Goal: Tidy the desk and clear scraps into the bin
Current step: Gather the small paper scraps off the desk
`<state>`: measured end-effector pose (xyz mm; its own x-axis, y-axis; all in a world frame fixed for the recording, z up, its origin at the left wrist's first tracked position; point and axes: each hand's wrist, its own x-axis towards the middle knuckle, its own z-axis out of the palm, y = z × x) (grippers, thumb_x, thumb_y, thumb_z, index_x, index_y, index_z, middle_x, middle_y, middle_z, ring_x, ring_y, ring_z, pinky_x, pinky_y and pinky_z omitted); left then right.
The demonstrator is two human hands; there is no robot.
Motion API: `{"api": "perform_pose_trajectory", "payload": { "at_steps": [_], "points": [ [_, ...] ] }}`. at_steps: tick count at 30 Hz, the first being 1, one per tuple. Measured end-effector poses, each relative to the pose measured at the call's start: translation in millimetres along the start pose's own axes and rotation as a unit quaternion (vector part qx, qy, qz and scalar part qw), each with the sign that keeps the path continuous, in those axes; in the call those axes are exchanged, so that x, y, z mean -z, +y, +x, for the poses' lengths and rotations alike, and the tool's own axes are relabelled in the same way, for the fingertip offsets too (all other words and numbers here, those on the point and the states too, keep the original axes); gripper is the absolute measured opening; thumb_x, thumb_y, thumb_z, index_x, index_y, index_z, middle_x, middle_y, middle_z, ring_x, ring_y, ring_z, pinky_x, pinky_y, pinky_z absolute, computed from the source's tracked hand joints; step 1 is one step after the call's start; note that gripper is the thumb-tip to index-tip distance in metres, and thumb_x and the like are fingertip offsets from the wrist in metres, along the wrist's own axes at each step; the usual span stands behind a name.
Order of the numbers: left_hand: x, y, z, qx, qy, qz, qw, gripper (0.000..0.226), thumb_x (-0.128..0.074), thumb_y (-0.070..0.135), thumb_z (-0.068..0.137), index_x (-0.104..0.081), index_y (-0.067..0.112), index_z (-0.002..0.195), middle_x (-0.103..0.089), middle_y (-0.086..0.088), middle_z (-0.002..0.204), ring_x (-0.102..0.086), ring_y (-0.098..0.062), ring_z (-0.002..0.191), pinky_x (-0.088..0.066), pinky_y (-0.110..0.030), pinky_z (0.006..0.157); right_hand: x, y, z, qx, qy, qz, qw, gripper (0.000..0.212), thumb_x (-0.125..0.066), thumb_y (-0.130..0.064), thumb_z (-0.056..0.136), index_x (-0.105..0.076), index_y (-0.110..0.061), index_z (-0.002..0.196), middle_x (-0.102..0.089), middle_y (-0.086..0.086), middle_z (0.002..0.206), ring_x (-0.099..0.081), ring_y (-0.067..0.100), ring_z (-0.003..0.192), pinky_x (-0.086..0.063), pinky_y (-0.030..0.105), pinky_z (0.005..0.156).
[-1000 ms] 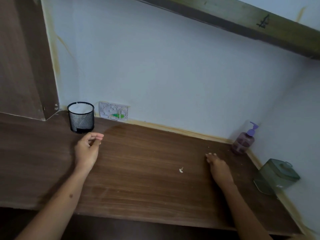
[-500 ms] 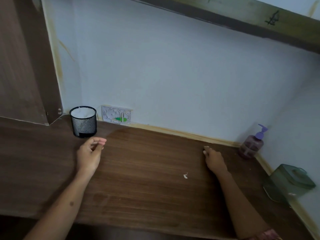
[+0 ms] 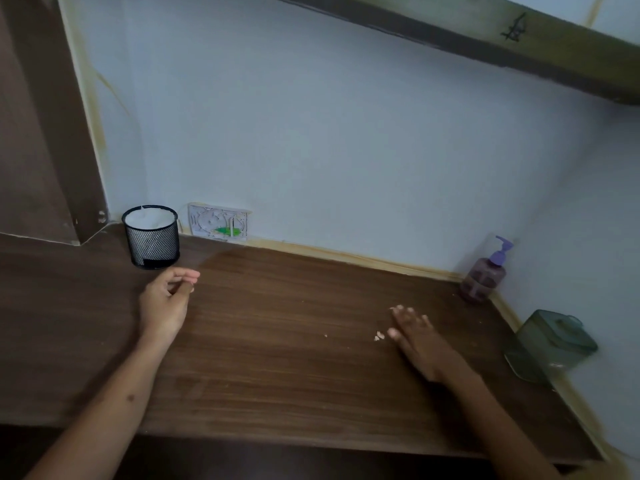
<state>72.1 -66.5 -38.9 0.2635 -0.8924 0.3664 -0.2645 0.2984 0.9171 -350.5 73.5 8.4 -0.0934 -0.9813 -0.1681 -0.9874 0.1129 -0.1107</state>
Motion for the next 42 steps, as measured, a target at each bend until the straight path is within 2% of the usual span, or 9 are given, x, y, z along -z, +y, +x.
{"api": "perform_pose_trajectory", "payload": {
  "at_steps": [5,10,14,17,24,28,34,38,42],
  "points": [
    [0,-1,0,0.008,0.008,-0.012,1.0,0.033,-0.056,-0.005,0.087,-0.064,0.026,0.079,-0.068,-0.006,0.086,-0.062,-0.018,0.073,-0.043,-0.005,0.068,4,39,3,-0.155,-0.006,0.058,0.986,0.069,-0.012,-0.053,0.099,0.0,-0.012,0.153,0.004,0.008,0.162,0.003,0.018,0.149,0.002,0.04,0.122],
    [-1,-3,1,0.016,-0.002,-0.006,1.0,0.038,-0.056,-0.004,0.087,-0.063,0.032,0.077,-0.067,0.002,0.083,-0.063,-0.013,0.073,-0.046,-0.021,0.073,-9,-55,-26,-0.059,-0.011,0.119,0.991,0.076,-0.014,-0.058,0.097,0.005,-0.011,0.153,0.012,0.006,0.161,0.011,0.015,0.148,0.009,0.031,0.118],
    [1,-3,0,0.013,-0.003,0.0,1.0,0.037,-0.055,-0.006,0.086,-0.064,0.029,0.078,-0.067,0.001,0.083,-0.062,0.0,0.067,-0.044,-0.011,0.069,-24,-151,-33,-0.006,0.003,0.123,0.992,0.112,0.007,-0.076,0.067,0.005,-0.002,0.151,0.012,0.014,0.16,0.011,0.023,0.148,0.011,0.03,0.116],
    [3,-2,-1,0.017,0.005,-0.003,1.0,0.037,-0.056,-0.004,0.086,-0.063,0.031,0.077,-0.067,0.0,0.083,-0.062,-0.003,0.068,-0.046,-0.02,0.072,-32,-205,-18,0.051,0.002,0.146,0.988,0.12,0.011,-0.077,0.06,0.003,0.001,0.151,0.009,0.018,0.16,0.01,0.025,0.149,0.013,0.029,0.115],
    [3,2,-3,0.021,0.003,-0.017,1.0,0.04,-0.056,-0.006,0.086,-0.062,0.032,0.076,-0.065,0.007,0.079,-0.061,-0.003,0.065,-0.046,-0.015,0.069,-43,-232,-27,0.282,-0.026,0.01,0.959,0.094,-0.004,-0.07,0.083,-0.002,-0.008,0.153,0.006,0.005,0.162,0.008,0.013,0.149,0.007,0.028,0.12],
    [1,1,-2,0.022,-0.006,-0.013,1.0,0.039,-0.055,-0.006,0.087,-0.062,0.031,0.076,-0.067,0.0,0.082,-0.062,-0.016,0.071,-0.048,-0.033,0.073,-26,-175,-28,0.238,0.012,0.024,0.971,0.084,-0.005,-0.068,0.086,-0.009,-0.02,0.154,-0.003,-0.005,0.161,0.003,0.003,0.147,0.009,0.019,0.116],
    [1,3,-4,0.013,-0.016,-0.005,1.0,0.04,-0.054,-0.006,0.087,-0.063,0.031,0.077,-0.067,0.002,0.084,-0.062,-0.01,0.071,-0.044,-0.01,0.062,-1,-100,-34,0.106,0.189,0.168,0.962,0.039,-0.057,-0.013,0.095,-0.057,-0.023,0.133,-0.056,-0.01,0.135,-0.048,0.0,0.126,-0.027,0.003,0.104],
    [1,3,-4,0.012,-0.023,0.001,1.0,0.041,-0.054,-0.005,0.086,-0.062,0.034,0.077,-0.067,0.004,0.084,-0.063,-0.013,0.072,-0.043,-0.011,0.061,-8,-110,-27,0.104,0.158,0.157,0.969,0.032,-0.059,-0.006,0.092,-0.067,-0.018,0.121,-0.067,-0.005,0.109,-0.064,0.006,0.094,-0.046,0.014,0.091],
    [2,2,-4,0.015,-0.018,-0.007,1.0,0.041,-0.055,-0.005,0.087,-0.062,0.033,0.077,-0.067,0.001,0.084,-0.063,-0.015,0.073,-0.047,-0.021,0.065,-17,-146,-7,0.133,0.12,0.146,0.973,0.033,-0.058,-0.012,0.093,-0.064,-0.017,0.125,-0.061,0.002,0.108,-0.06,0.015,0.099,-0.043,0.02,0.089]
  ]
}}
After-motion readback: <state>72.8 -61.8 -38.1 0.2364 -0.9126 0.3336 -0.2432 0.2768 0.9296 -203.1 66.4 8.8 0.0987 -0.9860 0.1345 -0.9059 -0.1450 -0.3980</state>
